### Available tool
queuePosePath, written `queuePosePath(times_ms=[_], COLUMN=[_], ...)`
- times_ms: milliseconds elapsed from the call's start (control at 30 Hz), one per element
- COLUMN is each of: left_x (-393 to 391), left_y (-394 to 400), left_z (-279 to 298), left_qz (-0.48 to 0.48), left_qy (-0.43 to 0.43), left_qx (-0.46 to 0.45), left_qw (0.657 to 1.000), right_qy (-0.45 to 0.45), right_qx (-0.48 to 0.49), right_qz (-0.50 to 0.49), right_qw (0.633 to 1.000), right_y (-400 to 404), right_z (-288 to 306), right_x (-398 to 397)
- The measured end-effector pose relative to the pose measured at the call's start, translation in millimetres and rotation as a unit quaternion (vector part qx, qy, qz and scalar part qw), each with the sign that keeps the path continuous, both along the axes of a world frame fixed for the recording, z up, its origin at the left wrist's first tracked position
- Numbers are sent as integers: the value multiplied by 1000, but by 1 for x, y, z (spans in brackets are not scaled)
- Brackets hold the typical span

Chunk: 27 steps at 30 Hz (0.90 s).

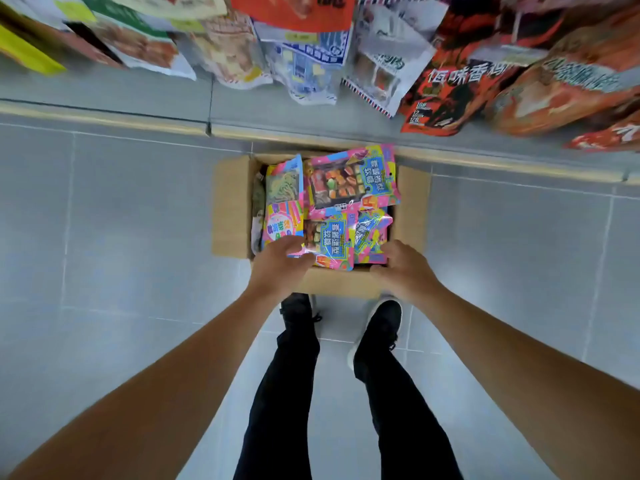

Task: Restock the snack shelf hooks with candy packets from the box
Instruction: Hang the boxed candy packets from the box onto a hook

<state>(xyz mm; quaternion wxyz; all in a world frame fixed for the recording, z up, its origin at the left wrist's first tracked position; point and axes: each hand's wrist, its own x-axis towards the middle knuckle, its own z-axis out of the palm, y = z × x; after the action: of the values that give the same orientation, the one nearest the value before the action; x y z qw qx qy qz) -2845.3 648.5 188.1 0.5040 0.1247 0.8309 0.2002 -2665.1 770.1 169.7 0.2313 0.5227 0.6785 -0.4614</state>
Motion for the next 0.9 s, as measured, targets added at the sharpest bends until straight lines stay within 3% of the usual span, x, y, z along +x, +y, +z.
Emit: queuePosePath(times_ms=[200,300,433,667,900], left_x=[-8,-13,-16,-8,-5], left_y=[-19,-18,-3,19,38], left_z=[-101,-139,-183,-224,-216], left_qz=[33,50,73,118,167], left_qy=[-12,-21,-29,-86,-143], left_qx=[-15,-9,9,36,53], left_qw=[999,999,997,989,974], right_qy=[-11,-7,35,97,181], right_qx=[-44,-70,-123,-151,-117], right_qz=[-95,-219,-463,-652,-694], right_qw=[994,973,877,736,687], right_y=[-14,-8,17,54,70], right_z=[-112,-155,-199,-236,-213], right_x=[-18,-33,-55,-75,-58])
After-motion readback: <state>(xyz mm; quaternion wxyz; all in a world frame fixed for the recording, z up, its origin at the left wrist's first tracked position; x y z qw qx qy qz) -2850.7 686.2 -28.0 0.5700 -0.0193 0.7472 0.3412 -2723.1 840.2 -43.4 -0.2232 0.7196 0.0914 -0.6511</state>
